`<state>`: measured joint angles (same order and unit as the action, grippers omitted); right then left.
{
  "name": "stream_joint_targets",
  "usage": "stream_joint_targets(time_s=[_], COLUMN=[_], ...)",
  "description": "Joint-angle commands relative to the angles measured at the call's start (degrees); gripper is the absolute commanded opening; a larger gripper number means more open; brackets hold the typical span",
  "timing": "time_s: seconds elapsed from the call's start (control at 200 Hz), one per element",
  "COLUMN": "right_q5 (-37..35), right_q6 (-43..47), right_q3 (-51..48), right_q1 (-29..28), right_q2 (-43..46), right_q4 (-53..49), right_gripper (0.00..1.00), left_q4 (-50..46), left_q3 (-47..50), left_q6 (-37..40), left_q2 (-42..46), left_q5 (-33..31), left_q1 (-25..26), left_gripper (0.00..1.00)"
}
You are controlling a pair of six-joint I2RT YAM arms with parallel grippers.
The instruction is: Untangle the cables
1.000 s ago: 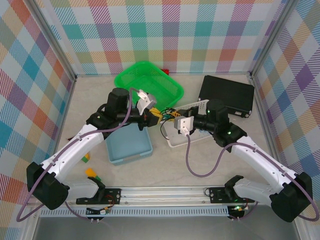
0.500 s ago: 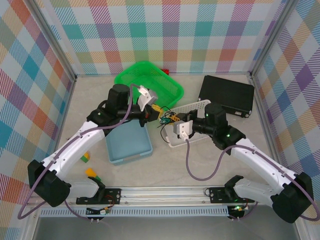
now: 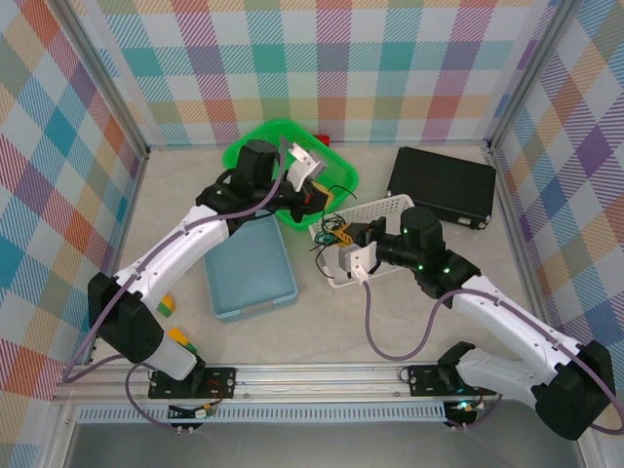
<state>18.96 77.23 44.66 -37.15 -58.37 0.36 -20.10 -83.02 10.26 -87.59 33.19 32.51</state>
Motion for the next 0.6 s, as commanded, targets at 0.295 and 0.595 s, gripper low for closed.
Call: stream_joint_targets(time_s=[0.295,0.595], right_q5=[7.48,-8.49], right_q6=[-11.98,-36.43], right_q3=[-5.27,-0.81], right_q1=[-1.41,-0.76], right_q2=[8.96,9.08], right_q4=[3.34,12.98], right_gripper=[0.00,0.00], left_q4=[-0.02,-0.47], left_q3=[-4.34,1.30], left_q6=[0.29,0.37], left_q2=[-2.35,-1.09], left_q5=[-14.59,-12.43], left_q1=[-1.79,-2.36], left_gripper=[0.00,0.00])
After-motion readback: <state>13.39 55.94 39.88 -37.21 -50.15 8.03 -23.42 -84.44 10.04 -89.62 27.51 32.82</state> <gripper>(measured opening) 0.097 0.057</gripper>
